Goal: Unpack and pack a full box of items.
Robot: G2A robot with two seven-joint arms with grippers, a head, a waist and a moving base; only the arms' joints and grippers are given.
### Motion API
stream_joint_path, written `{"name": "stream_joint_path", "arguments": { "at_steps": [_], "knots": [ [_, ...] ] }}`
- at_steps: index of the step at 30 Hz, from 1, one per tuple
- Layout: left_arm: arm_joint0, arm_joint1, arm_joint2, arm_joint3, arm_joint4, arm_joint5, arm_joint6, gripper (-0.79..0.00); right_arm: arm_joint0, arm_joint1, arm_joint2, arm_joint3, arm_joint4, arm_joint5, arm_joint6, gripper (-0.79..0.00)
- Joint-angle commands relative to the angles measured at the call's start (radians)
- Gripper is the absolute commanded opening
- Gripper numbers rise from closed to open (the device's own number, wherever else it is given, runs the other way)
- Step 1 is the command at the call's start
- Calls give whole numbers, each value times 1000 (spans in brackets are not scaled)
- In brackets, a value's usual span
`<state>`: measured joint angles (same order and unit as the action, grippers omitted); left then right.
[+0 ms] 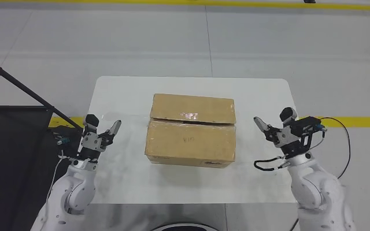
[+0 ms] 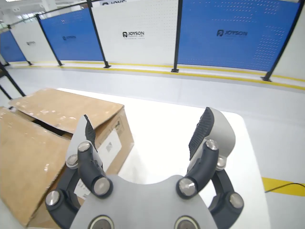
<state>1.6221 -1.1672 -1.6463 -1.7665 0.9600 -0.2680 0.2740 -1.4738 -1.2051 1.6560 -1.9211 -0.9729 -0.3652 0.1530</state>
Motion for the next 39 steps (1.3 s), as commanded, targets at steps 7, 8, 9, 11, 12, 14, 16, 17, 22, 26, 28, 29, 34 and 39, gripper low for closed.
{"name": "stream_joint_path", "arguments": {
  "at_steps": [7, 8, 9, 11, 12, 14, 16, 17, 22, 26, 28, 29, 34, 39],
  "knots": [
    [2, -8, 6, -23, -59, 6, 9, 0, 89, 38, 69, 78, 808, -205, 590, 0],
    [1, -8, 5, -23, -69, 3, 1, 0, 102, 43, 76, 88, 866, -199, 646, 0],
    [1, -8, 5, -25, -78, 0, -10, 0, 113, 48, 82, 95, 912, -192, 693, 0],
    [1, -8, 4, -26, -81, -2, -14, 0, 120, 51, 85, 99, 934, -188, 723, 0],
    [1, -8, 4, -26, -81, -2, -14, 0, 120, 51, 85, 99, 934, -188, 723, 0],
    [1, -8, 4, -26, -81, -2, -14, 0, 120, 51, 85, 99, 934, -188, 723, 0],
    [1, -8, 4, -26, -81, -2, -14, 0, 120, 51, 85, 99, 934, -188, 723, 0],
    [1, -8, 4, -26, -81, -2, -14, 0, 120, 51, 85, 99, 934, -188, 723, 0],
    [-1, -9, 14, -24, -74, -9, -36, 0, 117, 56, 42, 105, 921, -143, 780, 0],
    [0, -13, 21, -20, -91, 8, -29, 0, 143, 62, 7, 151, 968, -100, 840, 0],
    [1, -16, 20, -18, -108, 18, -19, 0, 161, 63, -14, 176, 984, -81, 853, 0],
    [1, -17, 20, -18, -106, 23, -17, 0, 171, 64, -26, 190, 1005, -78, 865, 0],
    [3, -19, 22, -16, -98, 29, -12, 0, 227, 68, -68, 269, 1102, -72, 929, 0],
    [8, -22, 19, -16, -105, 27, -9, 0, 277, 69, -114, 329, 1158, -75, 949, 0]
  ]
}}
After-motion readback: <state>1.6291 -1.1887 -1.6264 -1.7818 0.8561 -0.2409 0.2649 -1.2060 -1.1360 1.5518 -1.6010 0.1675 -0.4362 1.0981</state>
